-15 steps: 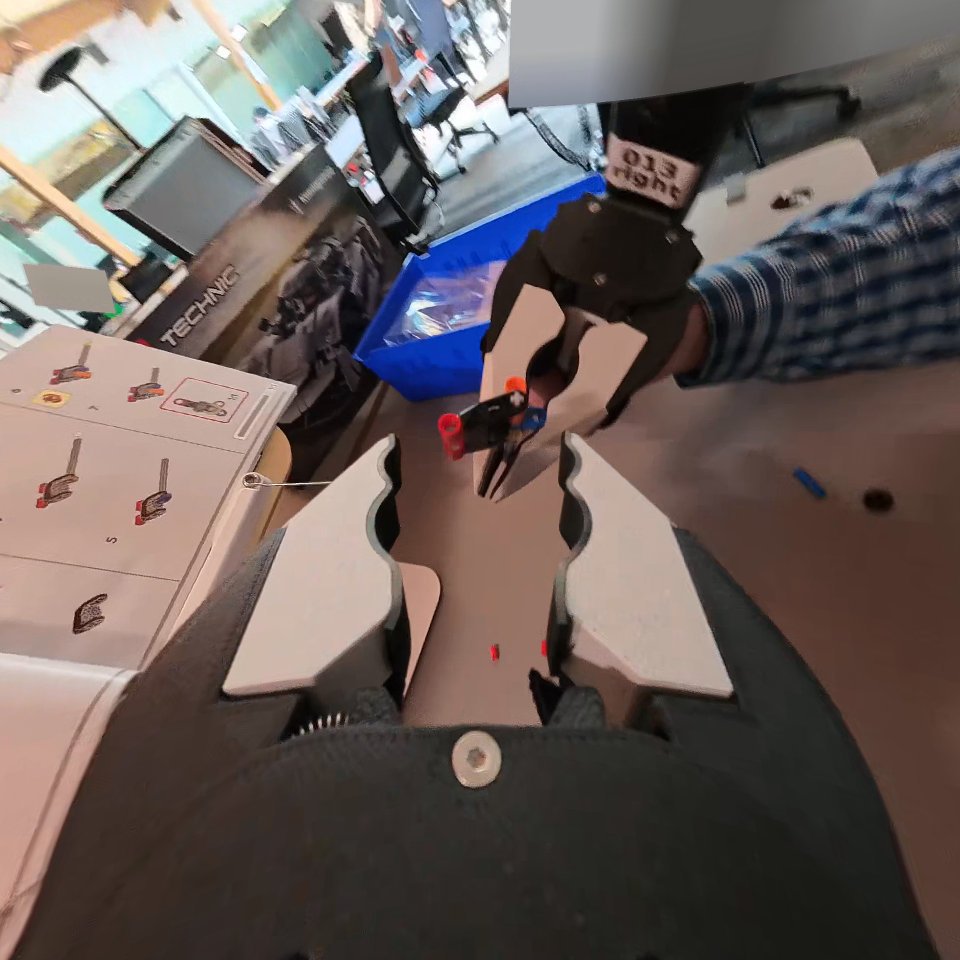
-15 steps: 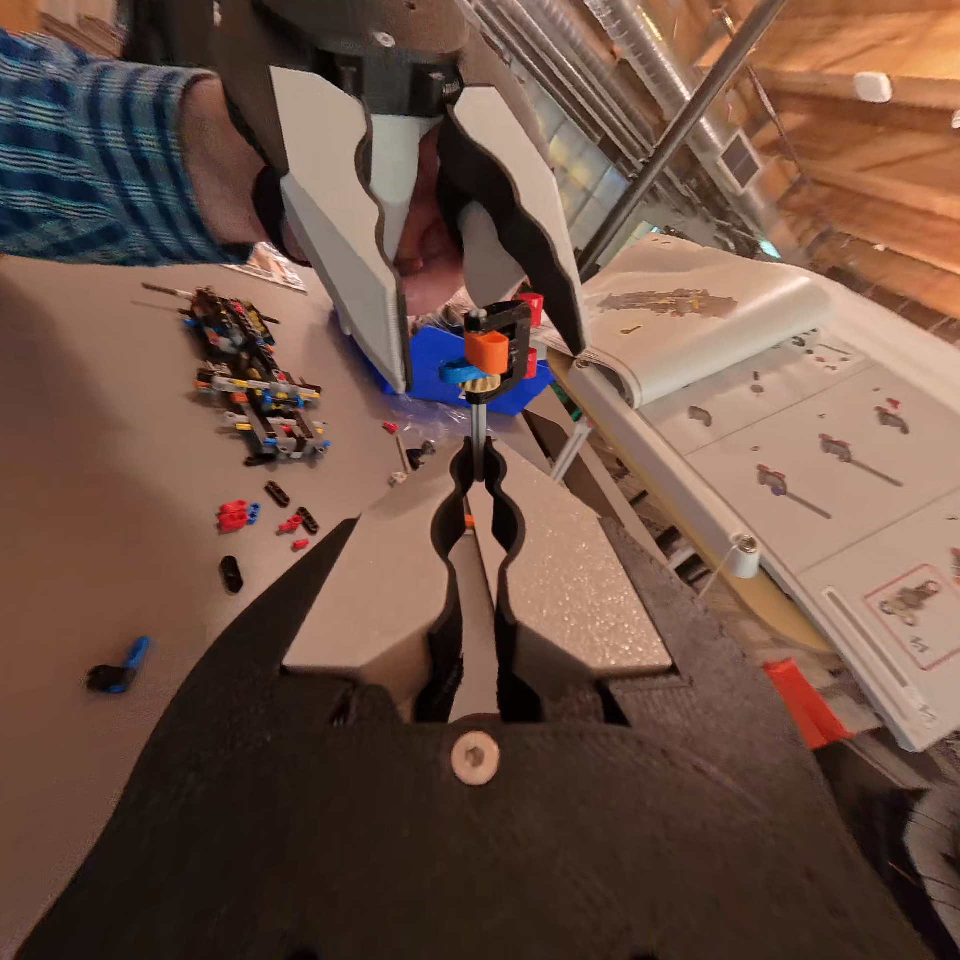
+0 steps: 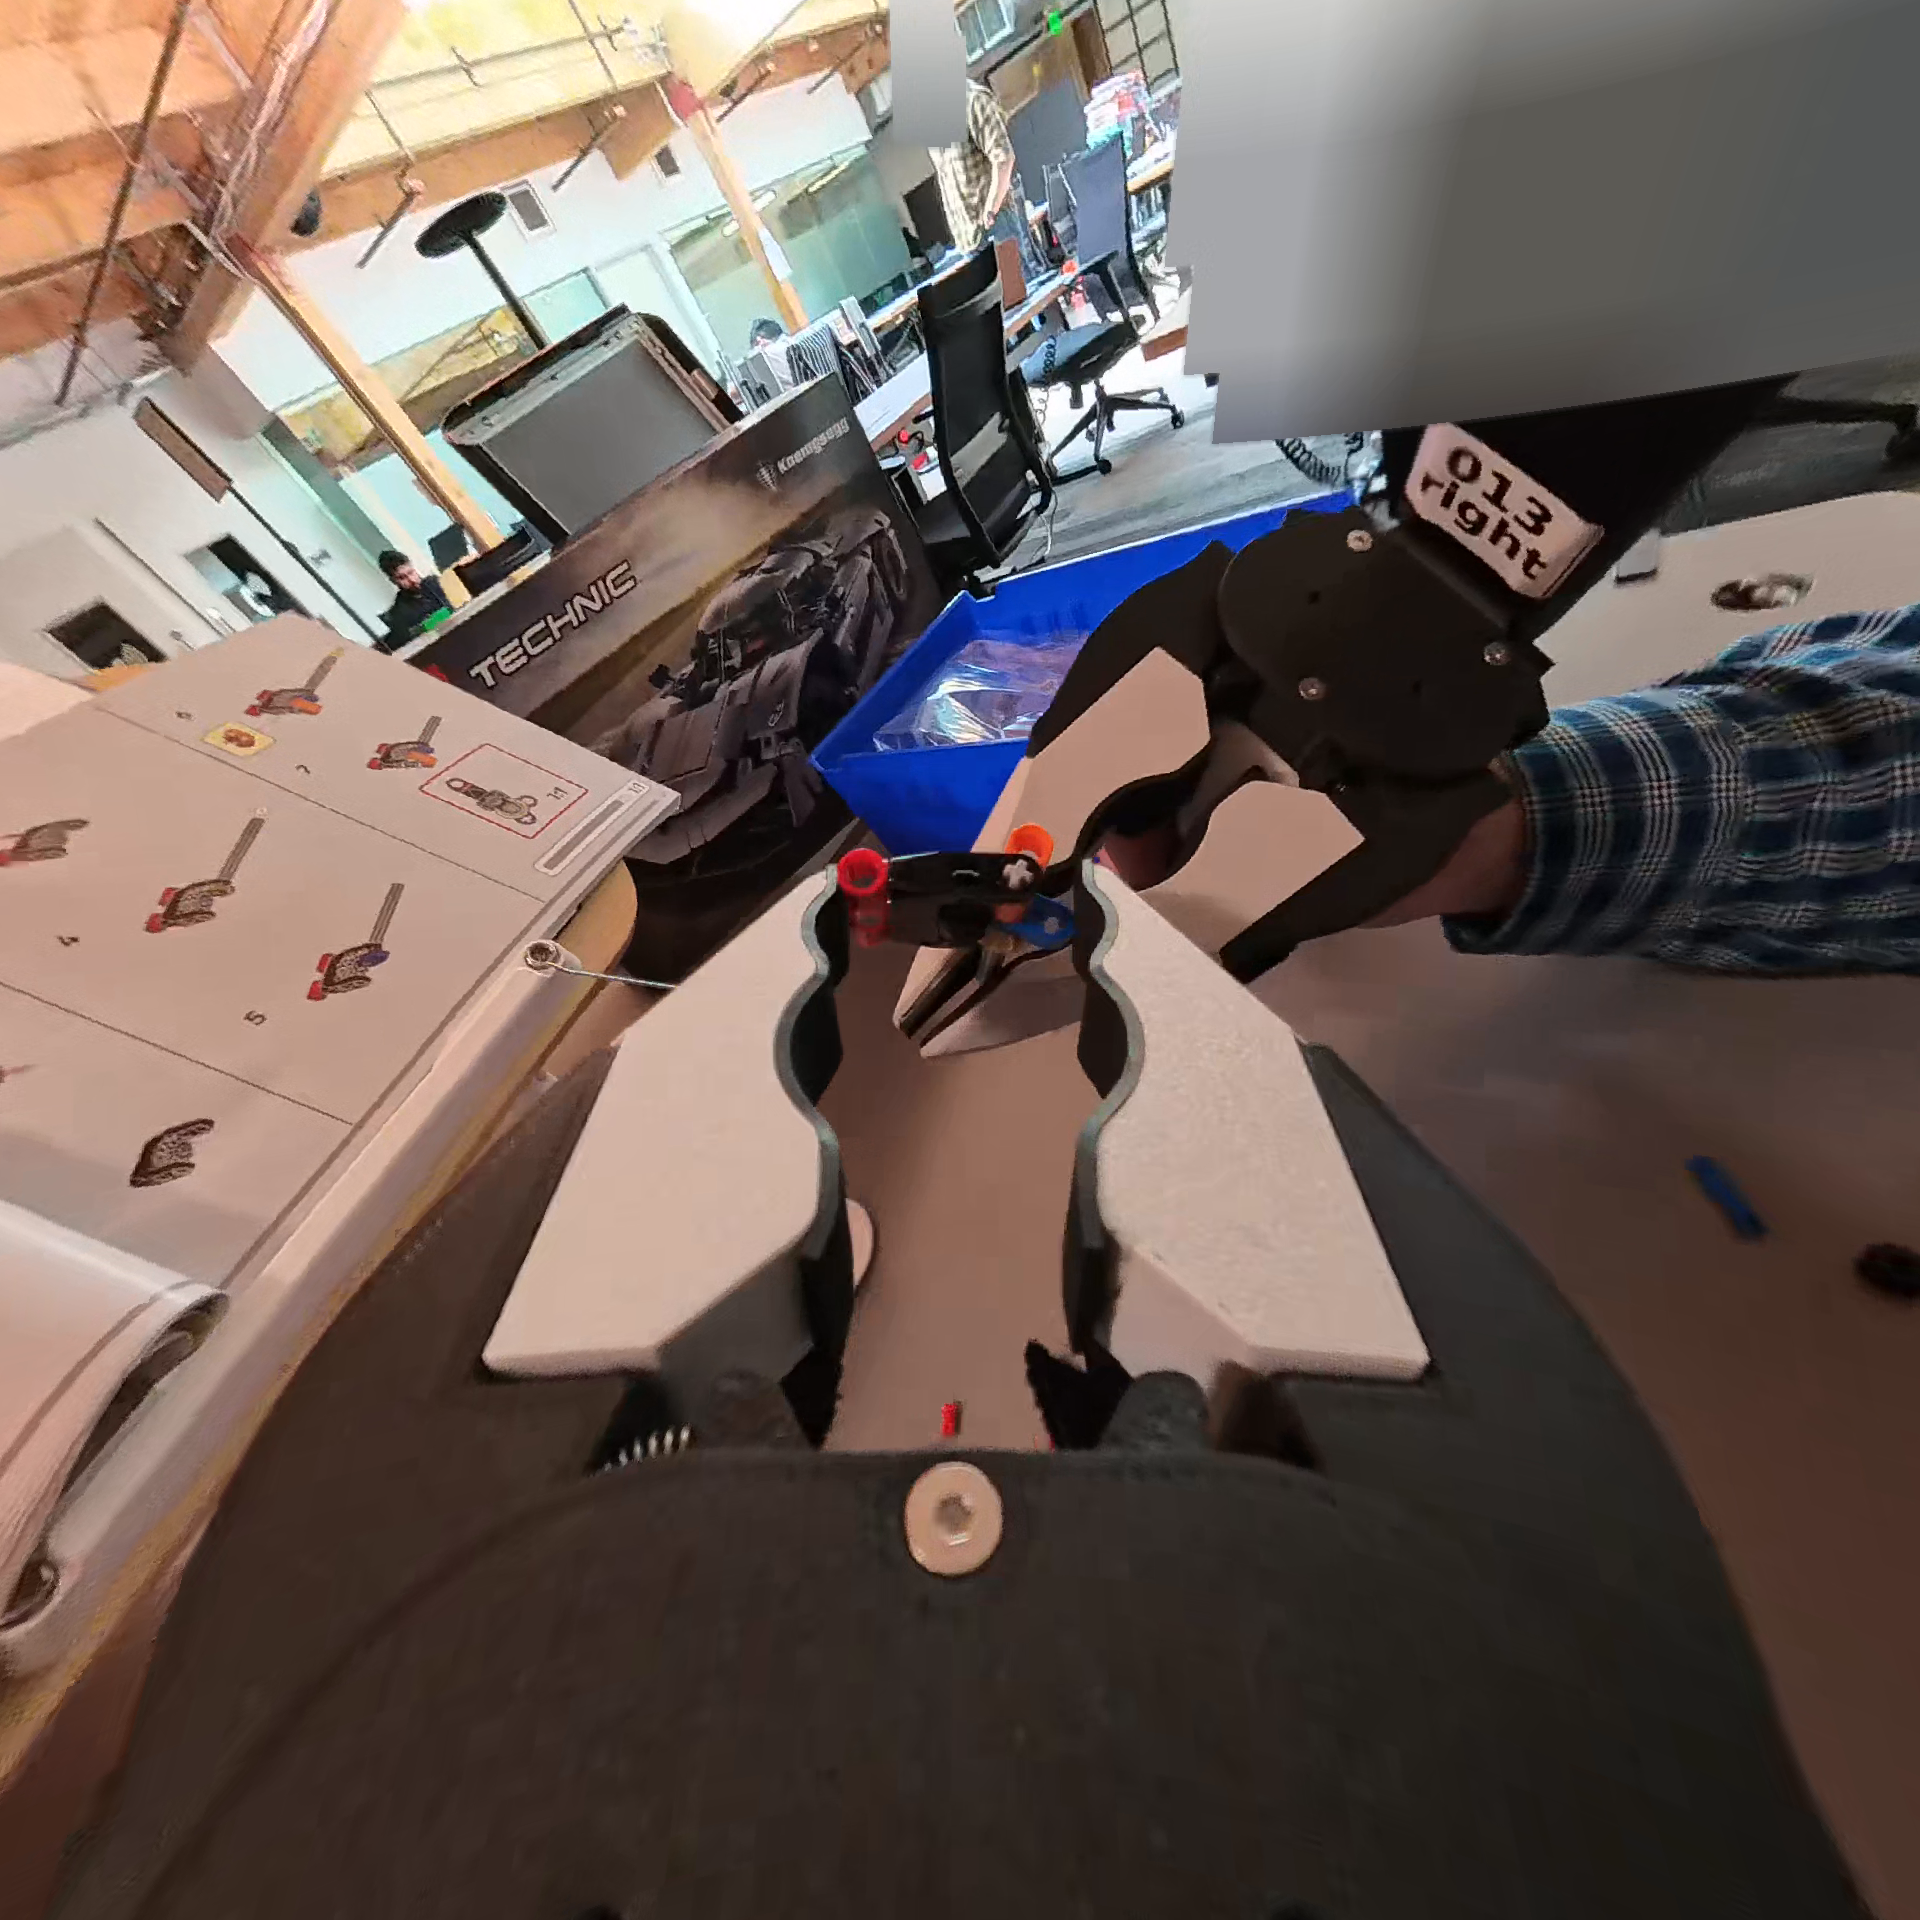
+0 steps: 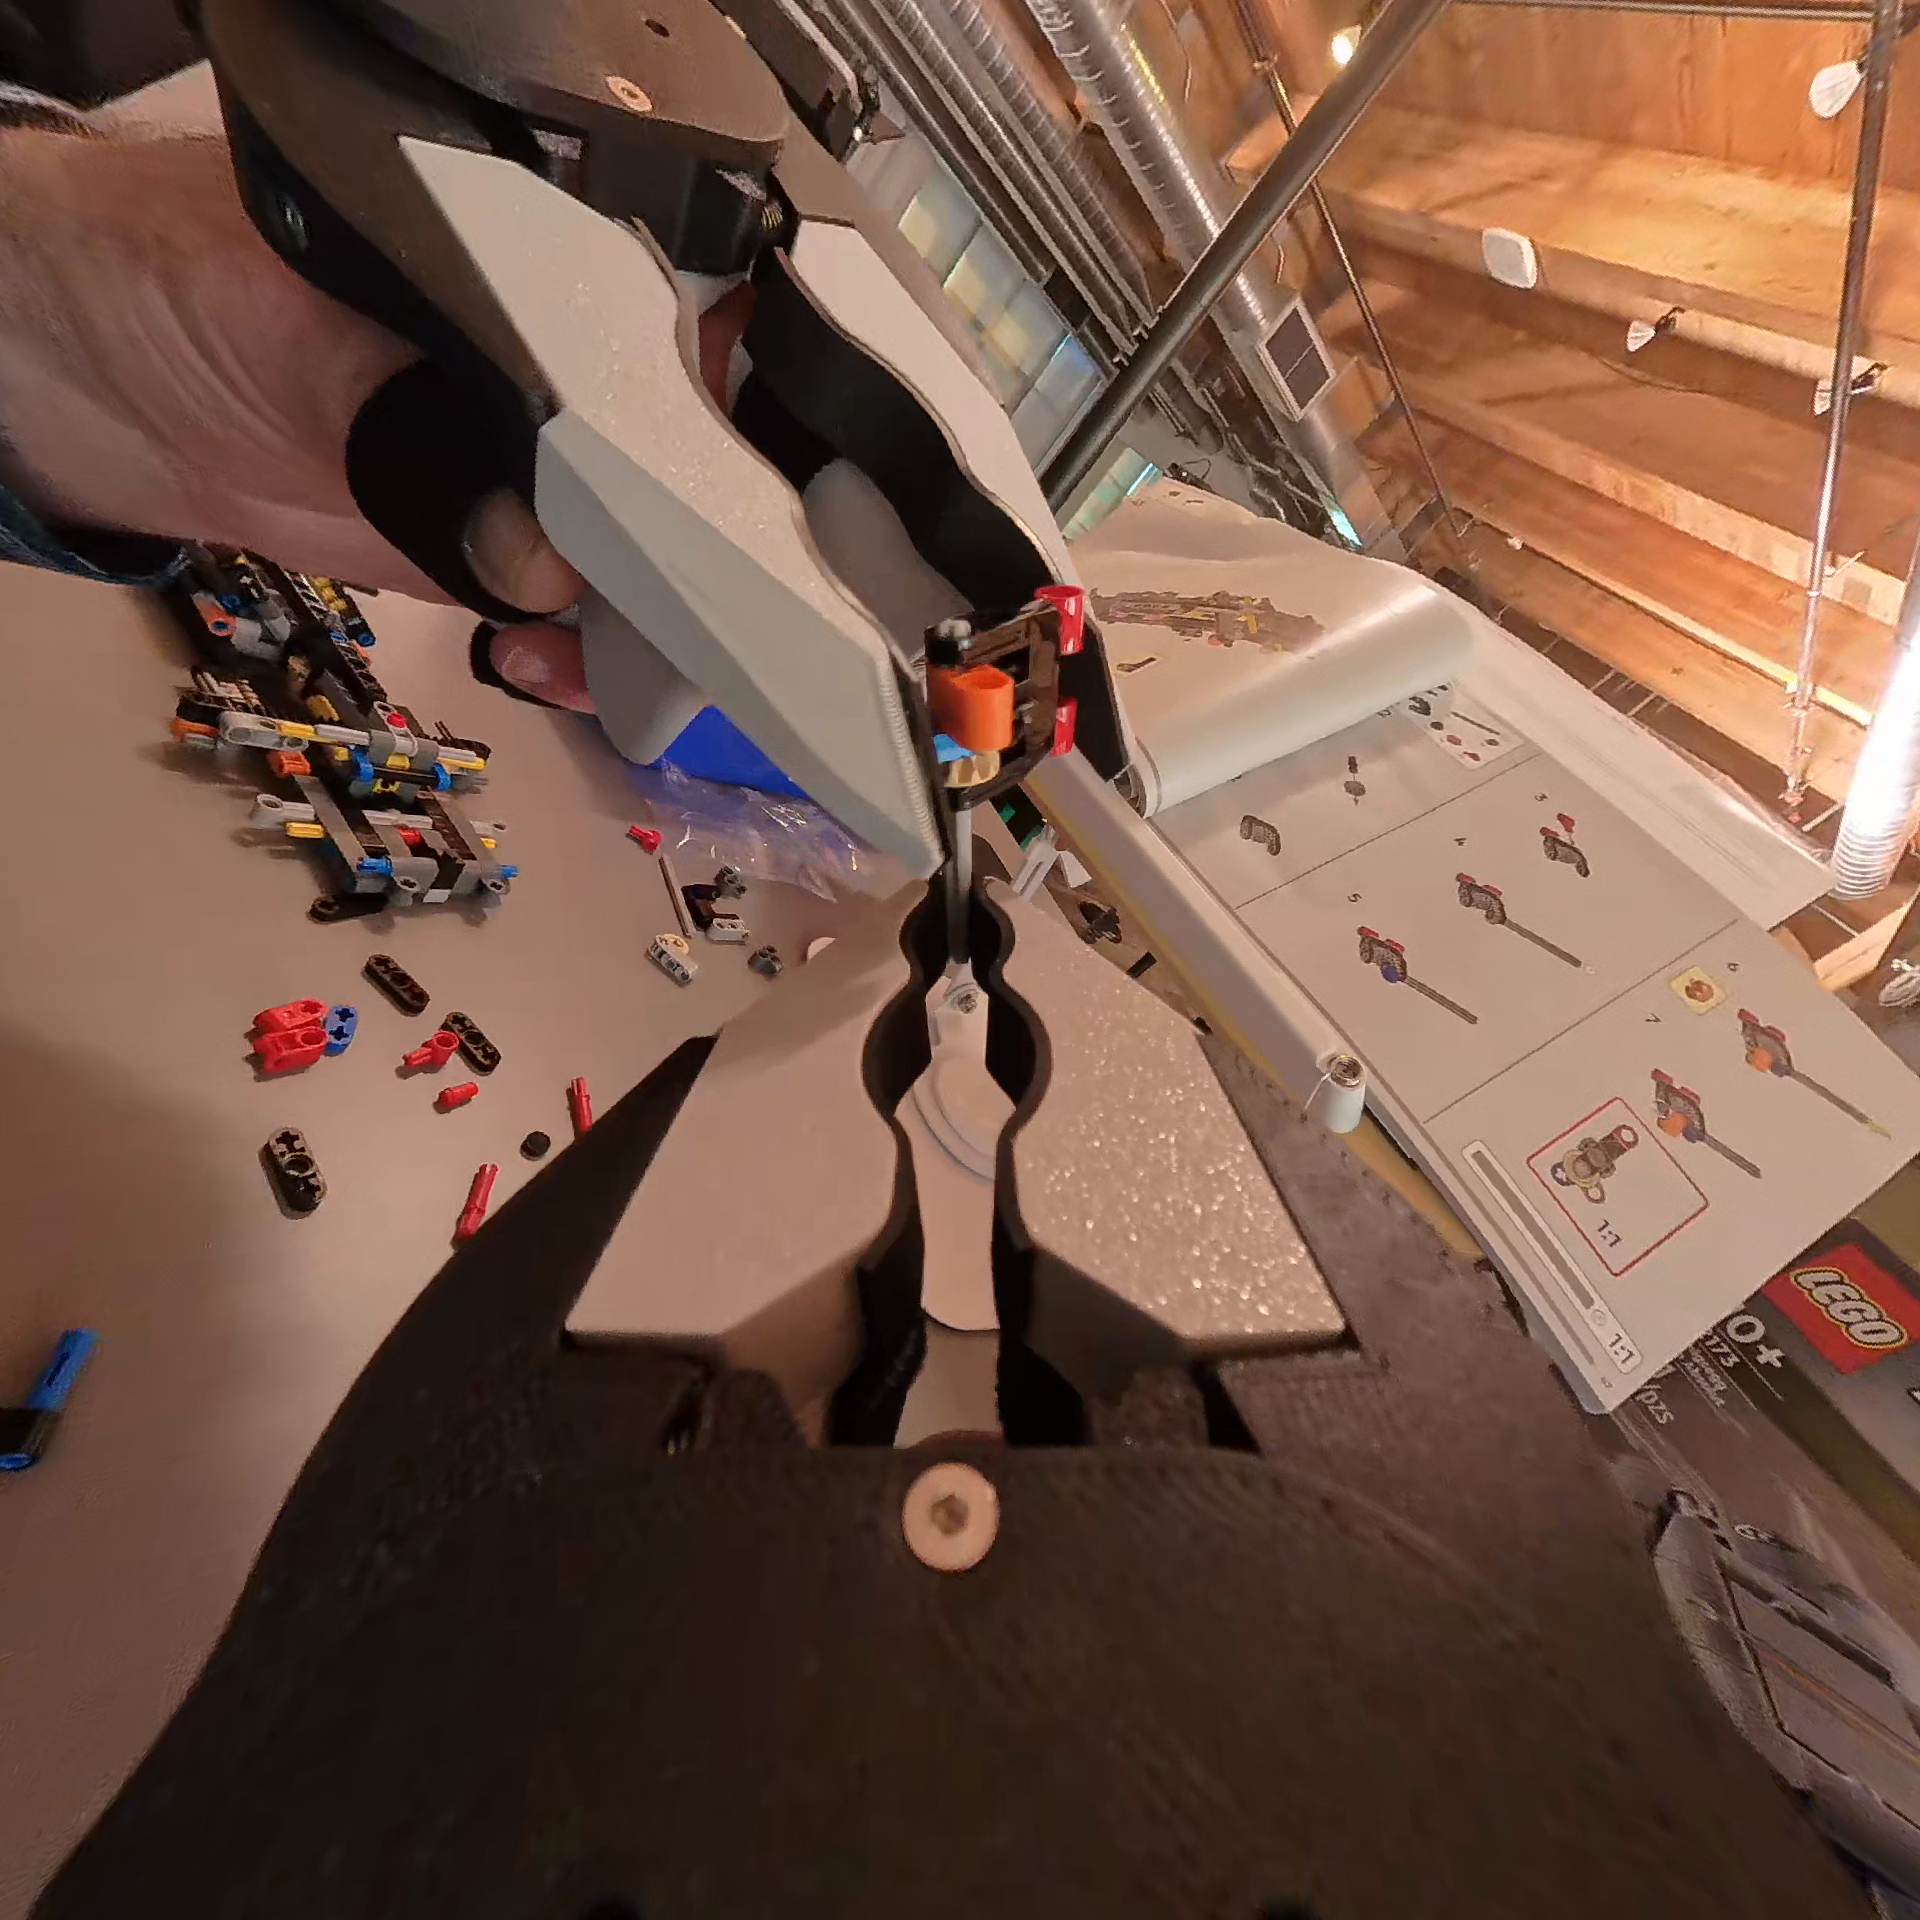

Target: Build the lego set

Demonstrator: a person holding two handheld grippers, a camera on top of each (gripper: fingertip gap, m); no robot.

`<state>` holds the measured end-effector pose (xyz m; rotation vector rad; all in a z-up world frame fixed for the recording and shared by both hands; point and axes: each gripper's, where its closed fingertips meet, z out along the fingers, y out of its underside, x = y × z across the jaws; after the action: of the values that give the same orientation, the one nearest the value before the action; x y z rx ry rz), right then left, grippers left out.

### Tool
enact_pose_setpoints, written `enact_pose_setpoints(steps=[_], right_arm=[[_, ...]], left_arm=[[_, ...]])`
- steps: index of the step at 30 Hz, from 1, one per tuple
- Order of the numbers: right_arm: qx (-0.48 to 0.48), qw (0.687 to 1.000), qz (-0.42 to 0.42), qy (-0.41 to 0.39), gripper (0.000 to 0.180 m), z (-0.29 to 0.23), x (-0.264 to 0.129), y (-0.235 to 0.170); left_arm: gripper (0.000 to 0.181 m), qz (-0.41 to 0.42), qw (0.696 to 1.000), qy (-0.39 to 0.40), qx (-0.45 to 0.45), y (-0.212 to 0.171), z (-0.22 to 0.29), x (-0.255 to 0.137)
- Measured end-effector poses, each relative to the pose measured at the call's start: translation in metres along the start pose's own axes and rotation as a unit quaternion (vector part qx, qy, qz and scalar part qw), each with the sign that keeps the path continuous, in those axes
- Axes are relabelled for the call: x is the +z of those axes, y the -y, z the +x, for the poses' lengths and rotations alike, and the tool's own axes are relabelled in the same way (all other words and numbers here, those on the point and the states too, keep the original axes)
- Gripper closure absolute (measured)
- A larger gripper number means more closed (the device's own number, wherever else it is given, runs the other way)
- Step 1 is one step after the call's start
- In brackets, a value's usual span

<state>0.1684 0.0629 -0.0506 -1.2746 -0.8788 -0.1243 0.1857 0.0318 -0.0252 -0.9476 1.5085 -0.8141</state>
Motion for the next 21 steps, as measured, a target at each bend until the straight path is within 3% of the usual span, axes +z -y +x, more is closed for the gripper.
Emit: enact_pose_setpoints(steps=[8, 15, 21], right_arm=[[0.032, 0.999, 0.007, 0.034, 0.176, -0.008, 0.003, -0.002], [0.015, 0.999, -0.007, 0.039, 0.179, -0.009, 0.003, -0.006], [0.006, 1.000, -0.010, 0.016, 0.179, 0.004, -0.003, -0.004]], left_arm=[[0.139, -0.071, 0.971, -0.021, 0.227, -0.006, 0.014, 0.001], [0.138, -0.100, 0.954, -0.040, 0.279, -0.006, 0.016, 0.006], [0.121, -0.076, 0.963, 0.004, 0.257, 0.000, 0.005, 0.000]])
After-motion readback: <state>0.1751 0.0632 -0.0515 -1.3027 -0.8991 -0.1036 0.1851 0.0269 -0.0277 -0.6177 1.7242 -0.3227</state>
